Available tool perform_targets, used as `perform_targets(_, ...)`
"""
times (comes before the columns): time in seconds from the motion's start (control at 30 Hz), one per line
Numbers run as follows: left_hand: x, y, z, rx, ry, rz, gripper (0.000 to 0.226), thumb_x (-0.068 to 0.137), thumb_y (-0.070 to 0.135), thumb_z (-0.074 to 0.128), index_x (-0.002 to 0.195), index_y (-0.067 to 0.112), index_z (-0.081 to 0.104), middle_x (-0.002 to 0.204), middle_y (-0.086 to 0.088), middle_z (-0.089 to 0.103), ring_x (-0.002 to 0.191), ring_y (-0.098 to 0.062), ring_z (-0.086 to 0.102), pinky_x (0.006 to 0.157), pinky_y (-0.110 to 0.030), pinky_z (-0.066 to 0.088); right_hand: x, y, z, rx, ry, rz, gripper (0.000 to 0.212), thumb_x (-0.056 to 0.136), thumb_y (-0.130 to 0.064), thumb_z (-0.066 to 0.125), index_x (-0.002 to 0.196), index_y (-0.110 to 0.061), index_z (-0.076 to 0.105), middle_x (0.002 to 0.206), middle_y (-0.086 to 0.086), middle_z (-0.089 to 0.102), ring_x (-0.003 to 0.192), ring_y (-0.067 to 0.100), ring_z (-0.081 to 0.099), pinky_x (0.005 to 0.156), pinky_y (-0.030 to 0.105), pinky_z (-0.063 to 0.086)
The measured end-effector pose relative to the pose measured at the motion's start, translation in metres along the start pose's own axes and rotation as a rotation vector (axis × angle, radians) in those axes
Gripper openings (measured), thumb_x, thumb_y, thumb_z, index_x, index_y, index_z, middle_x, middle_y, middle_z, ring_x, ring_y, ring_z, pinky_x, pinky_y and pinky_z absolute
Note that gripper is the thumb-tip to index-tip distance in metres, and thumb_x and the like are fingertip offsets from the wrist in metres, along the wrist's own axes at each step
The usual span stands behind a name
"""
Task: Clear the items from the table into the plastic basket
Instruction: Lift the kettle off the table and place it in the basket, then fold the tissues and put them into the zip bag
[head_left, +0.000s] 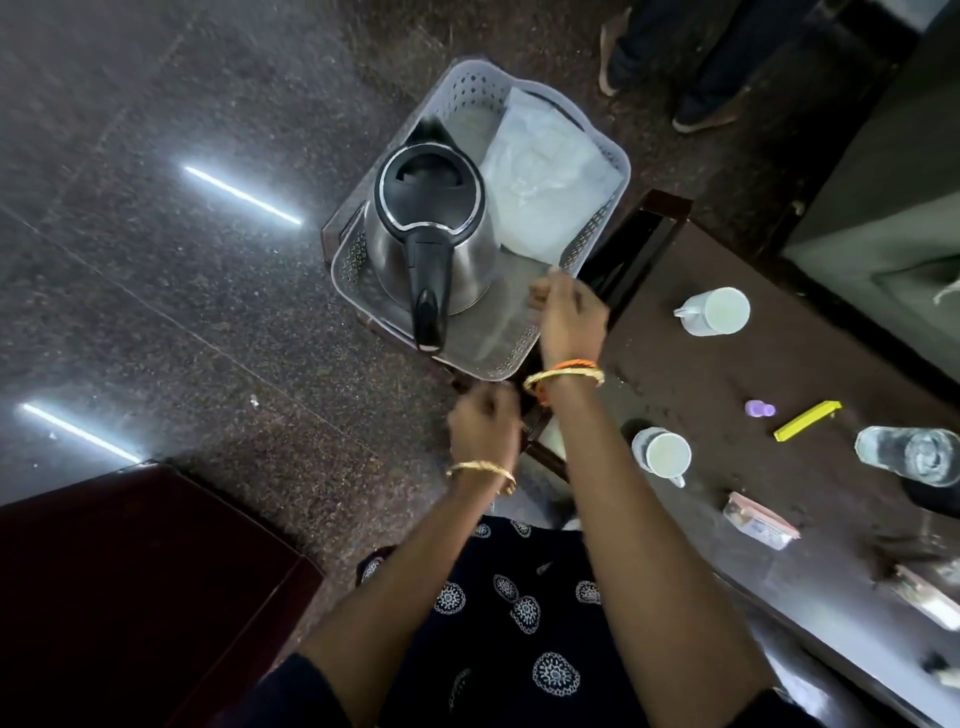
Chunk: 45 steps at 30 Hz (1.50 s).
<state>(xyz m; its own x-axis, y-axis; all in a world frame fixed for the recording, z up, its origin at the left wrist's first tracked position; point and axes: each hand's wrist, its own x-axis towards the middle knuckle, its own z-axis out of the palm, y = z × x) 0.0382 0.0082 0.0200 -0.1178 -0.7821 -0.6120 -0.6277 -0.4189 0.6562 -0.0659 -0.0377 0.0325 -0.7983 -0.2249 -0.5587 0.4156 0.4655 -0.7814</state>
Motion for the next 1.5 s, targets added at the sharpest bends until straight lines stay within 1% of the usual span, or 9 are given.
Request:
perform_targets(0.17, 0.024, 0.087, 0.034, -0.098, -0.072, 0.412, 0.026, 0.094, 0.022, 0.044, 0.071, 0.012, 0.05, 0.062, -0.008, 0.057, 0.059, -0.019, 0.051, 0.052, -0.026, 0.028, 0.074, -0.029, -0.019, -0.062, -0.121, 0.056, 0.025, 0.085, -0.002, 0.05, 0.061, -0.005, 0.055, 0.065, 0.007, 0.058, 0.074, 0.024, 0.061, 0.074, 0.033, 0.054)
perform_targets(0.33, 0.15, 0.173, 0.066, -0.065, 0.069, 0.109, 0.046, 0.094, 0.028, 0.045, 0.132, 0.003, 0.038, 0.14, -0.019, 0.04, 0.128, -0.034, 0.04, 0.104, -0.039, 0.034, 0.108, -0.044, 0.015, -0.402, -0.302, 0.129, 0.014, 0.09, -0.009, 0.05, 0.084, 0.002, 0.057, 0.097, 0.019, 0.056, 0.079, 0.025, 0.055, 0.071, 0.033, 0.04)
perform_targets(0.47, 0.221, 0.182, 0.079, 0.113, 0.121, -0.06, 0.065, 0.093, 0.038, 0.041, 0.144, 0.005, 0.018, 0.154, -0.015, 0.02, 0.142, -0.031, 0.021, 0.116, -0.048, 0.022, 0.123, -0.033, 0.046, -0.286, -0.131, 0.177, 0.059, 0.088, -0.017, 0.056, 0.135, 0.004, 0.027, 0.133, 0.018, 0.052, 0.115, 0.033, 0.055, 0.089, 0.031, 0.046)
perform_targets(0.9, 0.187, 0.206, 0.072, -0.111, 0.249, 0.104, 0.03, 0.085, 0.026, 0.052, 0.111, 0.01, 0.054, 0.108, -0.009, 0.063, 0.101, -0.023, 0.057, 0.095, -0.036, 0.043, 0.119, -0.053, -0.015, 0.015, -0.078, -0.082, 0.019, 0.083, -0.013, 0.064, 0.101, -0.008, 0.063, 0.096, 0.007, 0.067, 0.09, 0.024, 0.064, 0.08, 0.033, 0.053)
perform_targets(1.0, 0.142, 0.206, 0.061, -0.319, 0.096, 0.228, 0.017, 0.086, 0.009, 0.052, 0.071, 0.015, 0.048, 0.069, 0.002, 0.048, 0.067, -0.005, 0.052, 0.06, -0.011, 0.04, 0.093, -0.057, -0.075, 0.061, -0.065, -0.264, 0.013, 0.084, -0.006, 0.065, 0.096, -0.011, 0.065, 0.082, -0.004, 0.067, 0.075, 0.0, 0.062, 0.07, 0.016, 0.051)
perform_targets(1.1, 0.086, 0.184, 0.063, -0.485, -0.26, 0.11, 0.019, 0.088, 0.017, 0.047, 0.072, 0.02, 0.056, 0.072, -0.001, 0.061, 0.071, -0.015, 0.057, 0.058, -0.019, 0.045, 0.068, -0.039, -0.141, 0.068, -0.014, -0.331, 0.031, 0.083, 0.002, 0.064, 0.062, -0.02, 0.057, 0.045, -0.02, 0.052, 0.045, -0.009, 0.046, 0.049, 0.004, 0.035)
perform_targets(1.23, 0.033, 0.132, 0.072, -0.668, -0.805, -0.045, 0.052, 0.087, 0.057, 0.034, 0.098, 0.02, 0.07, 0.095, 0.002, 0.074, 0.093, -0.015, 0.067, 0.078, -0.03, 0.055, 0.057, 0.013, -0.224, 0.22, 0.004, -0.2, 0.041, 0.079, 0.012, 0.06, 0.058, -0.023, 0.063, 0.055, -0.014, 0.059, 0.063, 0.008, 0.053, 0.063, 0.021, 0.044)
perform_targets(1.33, 0.007, 0.102, 0.09, -0.584, -1.149, -0.267, 0.083, 0.068, 0.075, 0.04, 0.111, 0.009, 0.067, 0.115, -0.012, 0.068, 0.108, -0.022, 0.063, 0.096, -0.037, 0.049, 0.056, 0.051, -0.268, 0.264, 0.093, -0.065, 0.048, 0.078, 0.016, 0.052, 0.046, -0.021, 0.058, 0.044, -0.016, 0.053, 0.052, -0.001, 0.048, 0.056, 0.019, 0.04)
perform_targets(1.5, -0.052, 0.069, 0.156, 0.001, -1.33, -0.32, 0.057, 0.082, 0.059, 0.04, 0.099, 0.016, 0.072, 0.091, -0.001, 0.076, 0.071, -0.014, 0.072, 0.065, -0.023, 0.056, 0.058, 0.098, -0.321, 0.19, 0.148, 0.199, 0.029, 0.088, -0.008, 0.051, 0.069, -0.027, 0.042, 0.062, -0.014, 0.049, 0.052, -0.004, 0.043, 0.039, 0.009, 0.038)
